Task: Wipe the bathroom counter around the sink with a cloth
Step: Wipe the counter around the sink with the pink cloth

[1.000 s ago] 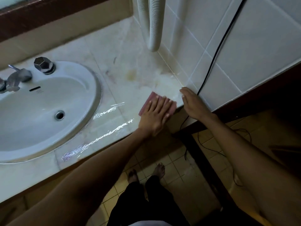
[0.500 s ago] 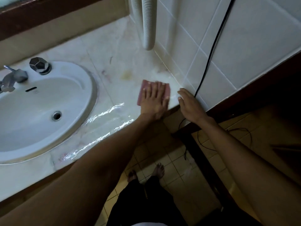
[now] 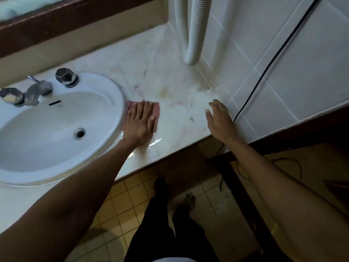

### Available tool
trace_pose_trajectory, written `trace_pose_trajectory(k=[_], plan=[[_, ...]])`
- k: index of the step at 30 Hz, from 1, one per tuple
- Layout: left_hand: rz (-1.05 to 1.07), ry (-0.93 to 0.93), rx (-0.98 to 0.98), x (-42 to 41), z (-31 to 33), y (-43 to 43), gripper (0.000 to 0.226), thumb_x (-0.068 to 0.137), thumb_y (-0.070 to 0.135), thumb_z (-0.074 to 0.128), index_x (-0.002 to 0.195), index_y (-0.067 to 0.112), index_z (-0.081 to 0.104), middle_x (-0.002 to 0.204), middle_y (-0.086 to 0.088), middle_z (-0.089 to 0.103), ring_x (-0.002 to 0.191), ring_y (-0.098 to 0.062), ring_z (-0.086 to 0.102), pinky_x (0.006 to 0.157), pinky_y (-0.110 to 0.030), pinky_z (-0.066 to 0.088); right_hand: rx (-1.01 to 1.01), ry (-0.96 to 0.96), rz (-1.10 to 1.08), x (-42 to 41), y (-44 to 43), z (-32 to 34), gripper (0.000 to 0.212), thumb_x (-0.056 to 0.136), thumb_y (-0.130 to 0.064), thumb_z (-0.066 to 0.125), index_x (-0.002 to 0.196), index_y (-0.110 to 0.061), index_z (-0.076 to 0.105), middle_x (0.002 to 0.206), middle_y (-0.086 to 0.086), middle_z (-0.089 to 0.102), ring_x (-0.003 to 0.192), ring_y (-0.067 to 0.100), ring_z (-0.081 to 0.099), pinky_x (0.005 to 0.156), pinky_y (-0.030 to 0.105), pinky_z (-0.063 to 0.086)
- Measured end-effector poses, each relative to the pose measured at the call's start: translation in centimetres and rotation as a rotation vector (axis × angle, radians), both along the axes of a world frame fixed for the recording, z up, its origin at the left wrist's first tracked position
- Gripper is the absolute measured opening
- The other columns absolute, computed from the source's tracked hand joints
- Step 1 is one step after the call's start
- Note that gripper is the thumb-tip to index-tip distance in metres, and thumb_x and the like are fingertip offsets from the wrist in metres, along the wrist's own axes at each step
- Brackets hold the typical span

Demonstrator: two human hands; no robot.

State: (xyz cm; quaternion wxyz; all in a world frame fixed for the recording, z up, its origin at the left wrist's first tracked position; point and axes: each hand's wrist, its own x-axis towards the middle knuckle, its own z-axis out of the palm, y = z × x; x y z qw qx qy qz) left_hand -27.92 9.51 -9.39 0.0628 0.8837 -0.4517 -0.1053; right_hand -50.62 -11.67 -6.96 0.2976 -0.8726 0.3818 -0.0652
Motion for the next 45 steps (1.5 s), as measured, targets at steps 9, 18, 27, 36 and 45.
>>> trace_pose_trajectory(k=[9,18,27,36,45], plan=[[0.067,0.106,-0.05,-0.9,0.1,-14.1,0.066,0.104,0.049,0.024,0.161,0.02,0.009,0.169,-0.011,0.007,0.155,-0.039,0.002,0.125,-0.054,0.001,-0.024,0.028,-0.078,0.0,-0.6,-0.1,0.045,0.102,-0.026,0.043,0.139,0.0,0.047,0.152,0.017,0.039,0.142,0.031,0.033,0.118,0.043,0.026],[-0.629,-0.037,-0.074,-0.7,-0.2,-7.4,0.06,0.104,0.052,0.029,0.16,0.033,0.018,0.168,0.003,0.018,0.156,-0.023,0.011,0.125,-0.044,0.011,-0.051,0.032,-0.177,1.3,-0.6,-0.2,0.043,0.102,-0.025,0.043,0.136,-0.001,0.05,0.148,0.016,0.044,0.137,0.032,0.039,0.115,0.043,0.031],[-0.082,0.075,-0.037,2.4,0.7,-18.2,0.065,0.102,0.048,0.016,0.161,0.023,0.005,0.169,-0.008,0.006,0.155,-0.036,0.002,0.125,-0.053,0.001,-0.104,0.036,-0.223,1.2,0.6,-1.3,0.043,0.096,-0.025,0.046,0.128,0.0,0.058,0.147,0.019,0.046,0.135,0.035,0.041,0.113,0.045,0.032],[-0.67,0.062,-0.048,-5.2,0.2,-12.7,0.058,0.107,0.048,0.016,0.161,0.03,0.008,0.169,0.002,0.007,0.157,-0.025,-0.003,0.127,-0.047,0.004,-0.031,-0.071,-0.273,-0.1,-0.1,0.4,0.035,0.102,-0.019,0.043,0.129,-0.002,0.057,0.134,0.014,0.057,0.126,0.025,0.05,0.108,0.024,0.032],[-0.29,0.043,-0.039,0.3,0.6,-13.1,0.06,0.104,0.044,0.019,0.161,0.027,0.011,0.169,0.0,0.011,0.157,-0.027,0.001,0.126,-0.046,-0.001,-0.022,-0.04,-0.172,-1.0,-0.5,0.1,0.039,0.103,-0.022,0.04,0.132,-0.001,0.054,0.135,0.015,0.056,0.127,0.027,0.049,0.111,0.034,0.036]])
